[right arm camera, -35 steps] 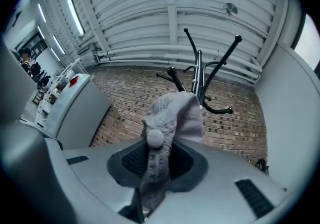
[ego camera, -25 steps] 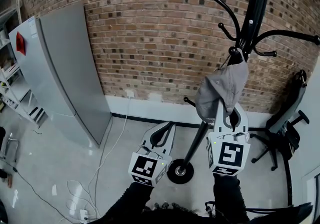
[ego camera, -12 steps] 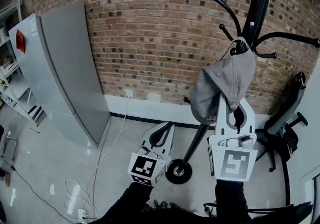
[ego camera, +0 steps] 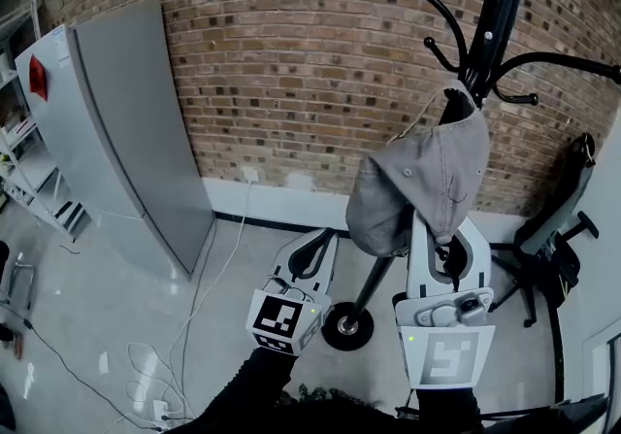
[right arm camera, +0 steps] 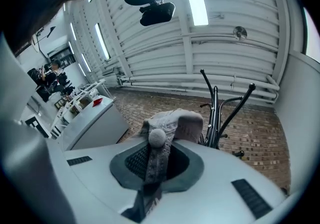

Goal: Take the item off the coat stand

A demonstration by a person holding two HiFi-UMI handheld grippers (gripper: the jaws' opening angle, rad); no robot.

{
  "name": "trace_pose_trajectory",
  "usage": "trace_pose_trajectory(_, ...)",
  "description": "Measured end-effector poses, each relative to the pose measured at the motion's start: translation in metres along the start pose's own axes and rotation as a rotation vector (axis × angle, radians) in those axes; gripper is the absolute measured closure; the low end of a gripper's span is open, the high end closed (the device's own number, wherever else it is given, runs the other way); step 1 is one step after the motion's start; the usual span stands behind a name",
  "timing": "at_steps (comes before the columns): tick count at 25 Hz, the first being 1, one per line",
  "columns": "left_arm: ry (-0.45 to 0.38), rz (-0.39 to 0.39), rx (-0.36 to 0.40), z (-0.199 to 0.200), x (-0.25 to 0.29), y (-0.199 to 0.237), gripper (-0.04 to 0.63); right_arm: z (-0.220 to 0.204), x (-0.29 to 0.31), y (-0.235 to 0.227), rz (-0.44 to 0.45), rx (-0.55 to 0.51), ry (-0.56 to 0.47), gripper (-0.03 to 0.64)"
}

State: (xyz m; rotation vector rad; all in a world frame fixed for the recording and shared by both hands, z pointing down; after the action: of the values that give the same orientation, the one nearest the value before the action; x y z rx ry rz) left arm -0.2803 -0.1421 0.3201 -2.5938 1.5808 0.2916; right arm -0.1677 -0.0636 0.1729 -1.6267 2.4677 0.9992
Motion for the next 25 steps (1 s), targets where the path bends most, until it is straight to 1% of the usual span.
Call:
trace_pose_trajectory(7, -0.003, -0.002, -0.006, 0.000, 0.007, -0.007, 0.575, -0.015, -0.030, -0.012, -0.016, -0.002, 0.036, 0.591)
trace_pose_trajectory(11, -0.016, -0.041, -0.004, 0.003, 0.011, -0.026, 0.575, -0.027, -0.047, -0.022, -0.032, 0.005, 0.067, 0.591)
trace_pose_trajectory(15, -0.029, -0.090, 0.006, 0.006, 0.016, -0.048, 0.575, -0.048, -0.067, -0.038, -0.075, 0.022, 0.122, 0.591)
trace_pose_trajectory(20, -0.021, -0.109, 0.005, 0.007, 0.027, -0.064, 0.575, -0.076, -0.085, -0.056, -0.121, 0.064, 0.184, 0.591)
trace_pose_trajectory(25, -0.033, -0.140, 0.011, 0.021, 0.034, -0.084, 0.575, -0.097, -0.094, -0.068, -0.160, 0.093, 0.206, 0.591)
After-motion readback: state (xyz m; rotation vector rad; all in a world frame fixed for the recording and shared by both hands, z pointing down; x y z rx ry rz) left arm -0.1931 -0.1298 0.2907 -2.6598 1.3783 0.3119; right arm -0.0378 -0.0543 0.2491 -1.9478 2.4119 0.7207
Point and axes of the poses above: the fingertips, and each gripper's own axes: x forward along the fingers, y to its left, z out of its top, the point moved 4 cm from there along -x, backward along the fingers, and after that the axes turned 11 degrees about z, right-handed, at the moved point
